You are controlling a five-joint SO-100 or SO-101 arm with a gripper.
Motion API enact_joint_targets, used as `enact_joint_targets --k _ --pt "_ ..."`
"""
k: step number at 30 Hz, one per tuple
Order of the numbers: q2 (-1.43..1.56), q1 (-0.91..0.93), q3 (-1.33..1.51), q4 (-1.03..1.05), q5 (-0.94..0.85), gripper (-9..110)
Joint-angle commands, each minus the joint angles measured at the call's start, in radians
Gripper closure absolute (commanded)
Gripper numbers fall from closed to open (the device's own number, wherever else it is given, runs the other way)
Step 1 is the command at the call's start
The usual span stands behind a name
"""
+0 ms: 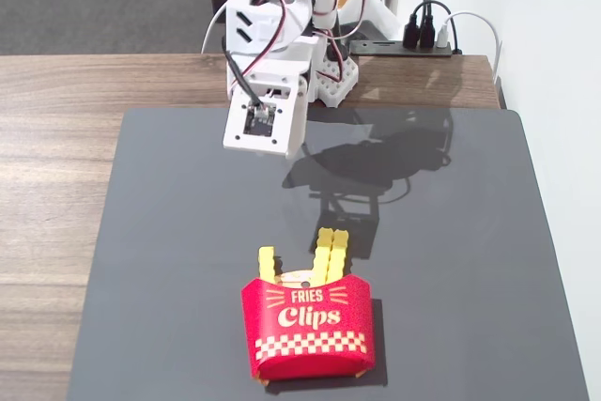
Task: Grab a fry
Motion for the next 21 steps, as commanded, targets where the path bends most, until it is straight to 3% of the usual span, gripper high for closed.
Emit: enact_joint_targets --k 1,8,21 --pt "-0.060 0.021 -0.067 -0.041 -0.031 85" --pt "-0.250 0.026 -0.193 -0.112 -0.054 76" --pt "-0.614 -0.009 -0.400 -0.252 -0.032 77"
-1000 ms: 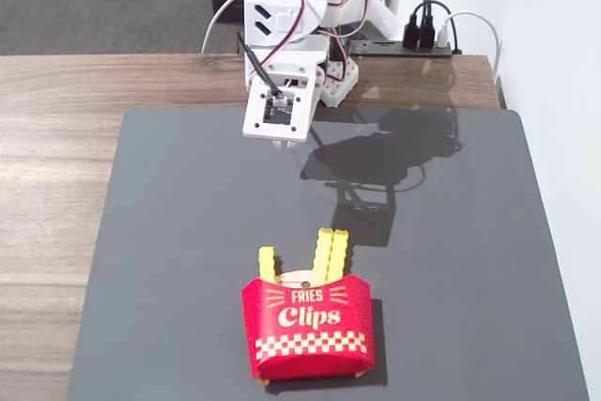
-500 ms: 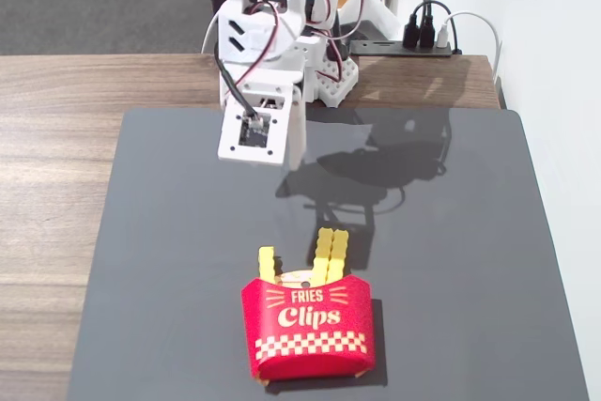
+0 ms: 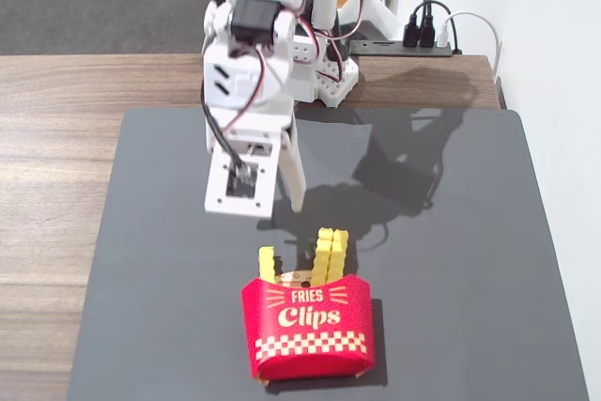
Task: Grab a fry
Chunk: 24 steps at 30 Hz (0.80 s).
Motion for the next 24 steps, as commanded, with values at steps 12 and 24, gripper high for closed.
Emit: enact_joint_targets --k 12,24 --pt "-0.267 -0.097 -0.287 -0.037 0.064 76" --pt "-0.364 -0.092 -0.364 -0.049 0.054 77"
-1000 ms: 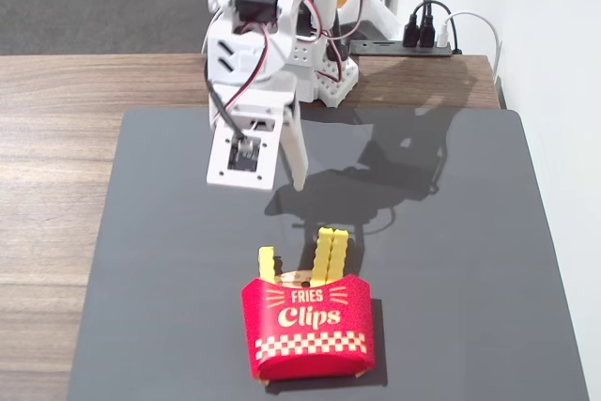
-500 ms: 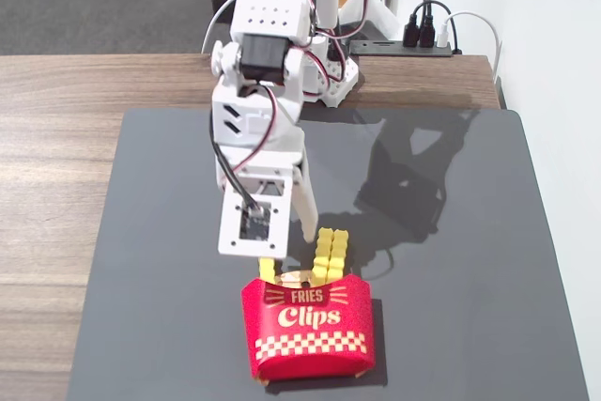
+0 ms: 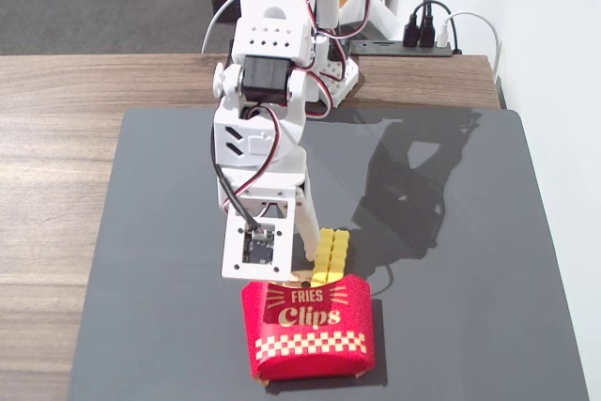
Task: Grab a fry
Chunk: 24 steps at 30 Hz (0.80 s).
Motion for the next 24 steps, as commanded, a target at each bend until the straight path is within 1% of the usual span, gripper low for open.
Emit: enact_joint_targets --k 1,6,10,12,14,22,24 --pt "-0.002 0.000 -0.057 -0.017 -0.009 77" --pt "-0.035 0.012 -0.072 -0.031 -0.014 77" --pt "-0.044 0.012 -0.078 -0.032 -0.014 82" --pt "-0.048 0.011 -0.080 -0.037 -0.009 87" --pt "-0.049 0.009 -0.080 -0.038 -0.008 89" --pt "-0.055 0.006 -0.080 -0.044 0.000 93" --pt "-0.057 0.006 -0.080 -0.049 0.005 96"
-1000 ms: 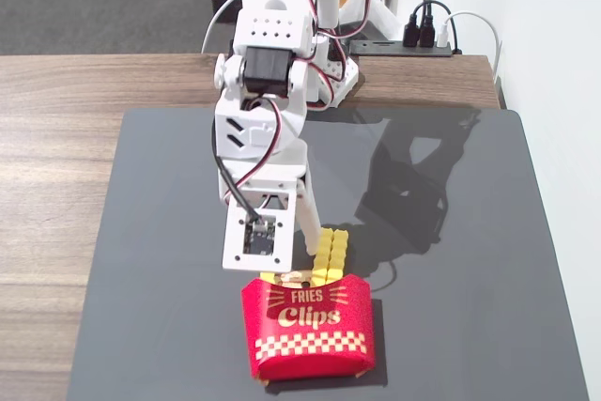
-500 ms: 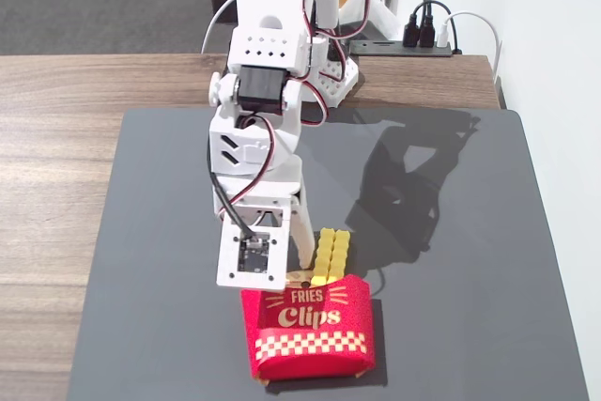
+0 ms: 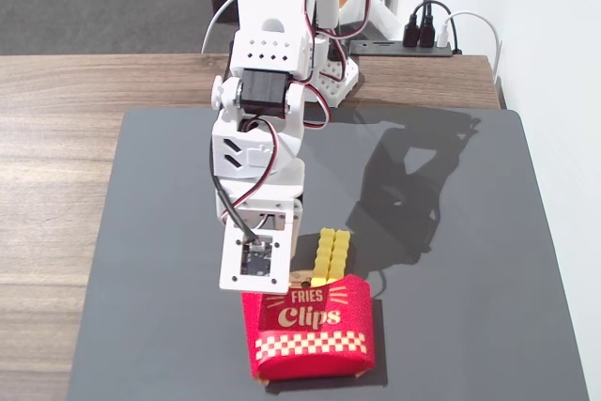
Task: Grab a fry
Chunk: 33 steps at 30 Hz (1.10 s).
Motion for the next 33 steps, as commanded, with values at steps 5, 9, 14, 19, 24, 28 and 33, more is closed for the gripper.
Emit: enact_joint_targets --k 5,9,14,19,24,28,33 --pt "0.003 -0.006 -0.046 -0.017 0.014 100" --pt "0.015 -0.011 -0.041 -0.006 0.020 100" --pt "0.080 -0.018 -0.021 0.041 0.021 100" --pt "0.163 -0.031 0.032 0.067 0.034 100" --pt "0.249 -0.049 0.137 0.069 0.057 100" --pt "0.310 -0.066 0.230 0.060 0.074 100" --pt "0.416 -0.087 0.350 0.054 0.092 100"
